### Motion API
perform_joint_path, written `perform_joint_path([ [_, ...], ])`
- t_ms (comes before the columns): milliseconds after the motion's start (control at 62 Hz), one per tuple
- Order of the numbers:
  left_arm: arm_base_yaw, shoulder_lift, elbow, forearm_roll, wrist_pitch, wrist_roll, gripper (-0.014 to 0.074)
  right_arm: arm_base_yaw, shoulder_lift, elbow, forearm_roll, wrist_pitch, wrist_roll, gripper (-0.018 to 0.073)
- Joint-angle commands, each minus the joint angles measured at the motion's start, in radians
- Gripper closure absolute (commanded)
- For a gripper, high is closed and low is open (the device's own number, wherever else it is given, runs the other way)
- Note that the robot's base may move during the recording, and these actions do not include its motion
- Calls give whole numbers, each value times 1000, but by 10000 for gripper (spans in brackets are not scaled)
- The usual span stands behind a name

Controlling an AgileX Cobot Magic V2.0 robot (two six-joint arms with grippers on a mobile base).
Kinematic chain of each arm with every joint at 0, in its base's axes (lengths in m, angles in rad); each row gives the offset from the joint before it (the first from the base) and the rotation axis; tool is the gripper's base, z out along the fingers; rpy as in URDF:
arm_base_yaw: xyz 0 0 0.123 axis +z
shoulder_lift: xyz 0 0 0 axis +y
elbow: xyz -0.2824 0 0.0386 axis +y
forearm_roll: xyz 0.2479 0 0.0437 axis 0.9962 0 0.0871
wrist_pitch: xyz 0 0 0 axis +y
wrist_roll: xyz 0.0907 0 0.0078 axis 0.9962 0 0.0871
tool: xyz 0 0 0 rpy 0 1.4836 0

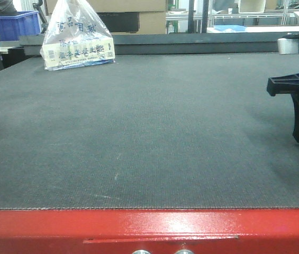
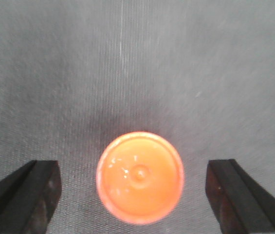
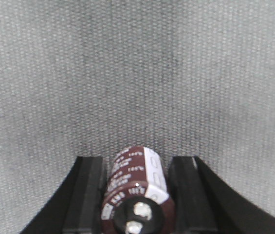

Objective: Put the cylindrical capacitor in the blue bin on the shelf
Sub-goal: 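Open the left gripper around the orange cylinder and close on it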

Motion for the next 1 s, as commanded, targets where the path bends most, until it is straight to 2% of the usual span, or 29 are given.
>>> perform_joint_path([
  [0,-22,31,-17,34,11,-1,96,1,-3,-4,-15,-22,-3,727],
  [274,-22,114,-17,31,22,-11,101,1,-3,-4,-15,-22,-3,727],
  [323,-22,115,-17,31,16,-35,104,1,-3,-4,-15,-22,-3,727],
  [403,-22,115,-17,31,-3,-37,135,1,-3,-4,-15,-18,-3,727],
  [662,-22,115,-17,27,-20,-37,386,1,-3,-4,-15,-18,-3,727],
  [855,-22,115,-17,27,-11,-37,712,1,-3,-4,-15,-18,-3,727],
  [985,-22,90,-17,18,-5,-37,708,1,-3,-4,-15,-15,-3,727],
])
